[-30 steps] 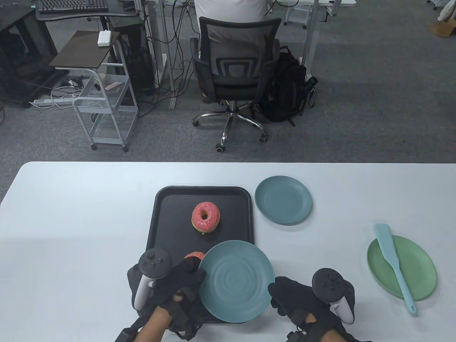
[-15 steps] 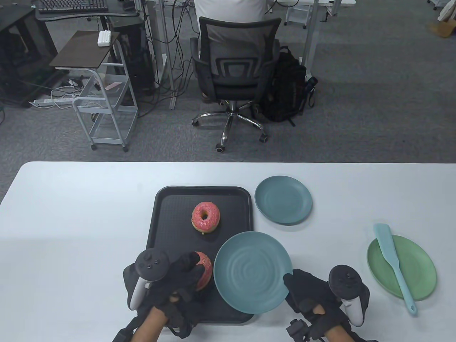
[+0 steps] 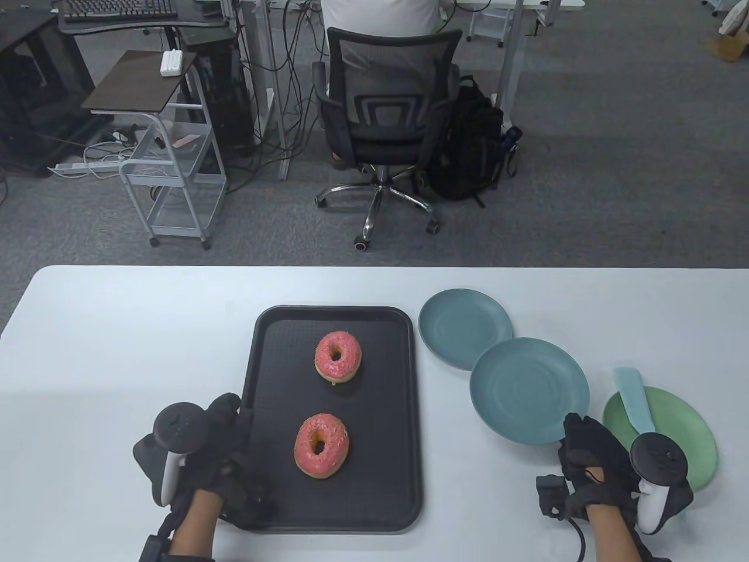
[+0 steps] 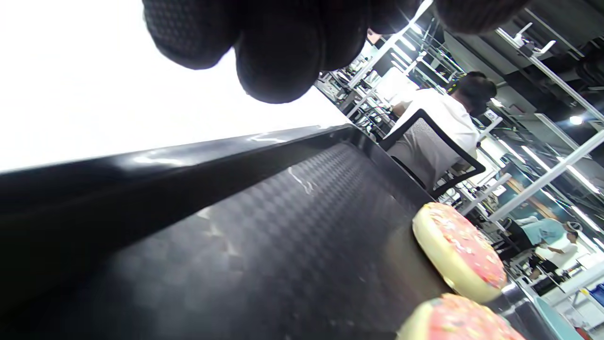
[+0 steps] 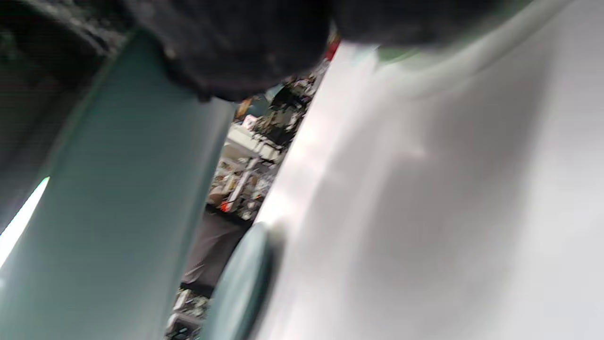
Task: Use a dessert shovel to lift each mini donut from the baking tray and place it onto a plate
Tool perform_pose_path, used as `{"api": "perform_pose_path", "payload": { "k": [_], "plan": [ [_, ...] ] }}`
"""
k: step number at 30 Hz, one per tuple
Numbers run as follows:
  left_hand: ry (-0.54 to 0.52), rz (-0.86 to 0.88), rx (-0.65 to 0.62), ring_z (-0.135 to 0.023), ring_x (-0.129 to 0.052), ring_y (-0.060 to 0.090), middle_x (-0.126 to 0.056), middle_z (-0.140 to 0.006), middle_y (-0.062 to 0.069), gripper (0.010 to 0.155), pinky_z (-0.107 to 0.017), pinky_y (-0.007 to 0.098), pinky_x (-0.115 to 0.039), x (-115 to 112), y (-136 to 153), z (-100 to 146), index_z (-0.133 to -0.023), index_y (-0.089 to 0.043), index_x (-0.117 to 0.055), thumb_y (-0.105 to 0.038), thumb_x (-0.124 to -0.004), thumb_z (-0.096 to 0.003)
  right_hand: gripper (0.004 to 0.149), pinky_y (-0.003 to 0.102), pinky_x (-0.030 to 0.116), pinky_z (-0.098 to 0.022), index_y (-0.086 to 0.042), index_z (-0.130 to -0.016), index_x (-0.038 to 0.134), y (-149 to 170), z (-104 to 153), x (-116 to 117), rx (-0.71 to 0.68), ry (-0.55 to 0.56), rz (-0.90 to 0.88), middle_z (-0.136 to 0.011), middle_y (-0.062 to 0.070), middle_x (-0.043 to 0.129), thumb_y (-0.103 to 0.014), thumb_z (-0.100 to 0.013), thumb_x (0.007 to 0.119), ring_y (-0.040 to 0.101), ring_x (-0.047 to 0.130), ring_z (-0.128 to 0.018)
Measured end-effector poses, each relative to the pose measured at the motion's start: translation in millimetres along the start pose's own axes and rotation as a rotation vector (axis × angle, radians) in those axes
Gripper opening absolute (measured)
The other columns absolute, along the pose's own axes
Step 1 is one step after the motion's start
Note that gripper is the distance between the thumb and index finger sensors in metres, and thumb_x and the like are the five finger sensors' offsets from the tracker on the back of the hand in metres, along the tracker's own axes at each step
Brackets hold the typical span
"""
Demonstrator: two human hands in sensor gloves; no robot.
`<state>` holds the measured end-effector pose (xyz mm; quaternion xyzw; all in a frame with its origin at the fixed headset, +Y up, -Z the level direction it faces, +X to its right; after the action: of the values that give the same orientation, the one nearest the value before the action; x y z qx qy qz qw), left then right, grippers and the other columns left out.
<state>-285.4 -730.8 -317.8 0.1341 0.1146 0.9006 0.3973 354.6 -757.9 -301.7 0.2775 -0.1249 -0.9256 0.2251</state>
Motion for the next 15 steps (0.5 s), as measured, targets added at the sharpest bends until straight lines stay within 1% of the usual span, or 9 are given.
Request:
{"api": "perform_pose_path", "payload": {
  "k": [5, 9, 15],
  "plan": [
    [-0.002, 0.010, 0.021, -0.070, -0.097, 0.023, -0.076, -0.090, -0.003, 0.054, -0.054, 0.044, -0.082, 1, 6, -3, -0.092, -0.035, -0.059, -0.053, -0.074, -0.0425, 0.043, 0.033, 0.079, 0.000, -0.006, -0.054, 0.090, 19, -10, -12, 0.115, 0.031, 0.043, -0.019, -0.001, 0.097, -0.047, -0.048, 0.077, 0.016, 0.092, -0.003],
    [-0.001, 0.010, 0.021, -0.069, -0.097, 0.023, -0.077, -0.089, -0.003, 0.055, -0.054, 0.044, -0.082, 1, 5, -3, -0.091, -0.034, -0.059, -0.052, -0.074, -0.0422, 0.044, 0.033, 0.079, 0.000, -0.006, -0.055, 0.090, 20, -11, -8, 0.115, 0.009, 0.079, -0.020, -0.001, 0.097, -0.047, -0.048, 0.076, 0.017, 0.093, -0.004],
    [0.004, 0.005, 0.021, -0.069, -0.097, 0.023, -0.077, -0.089, -0.003, 0.054, -0.054, 0.044, -0.082, 1, 5, -3, -0.091, -0.034, -0.059, -0.052, -0.074, -0.0422, 0.044, 0.033, 0.080, 0.000, -0.005, -0.055, 0.090, 21, -10, -1, 0.118, -0.006, 0.182, -0.020, -0.001, 0.098, -0.046, -0.048, 0.076, 0.016, 0.093, -0.004]
  ]
}}
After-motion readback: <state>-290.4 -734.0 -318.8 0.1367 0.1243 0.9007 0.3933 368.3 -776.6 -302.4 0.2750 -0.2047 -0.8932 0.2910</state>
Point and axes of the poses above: the tracker on the back of each hand, its own y axis roughly to the little-finger side, its own z axis roughly from the fingertips to the wrist, x = y × z, the point moved 1 cm from there along -z, roughly from the wrist to the fingertips
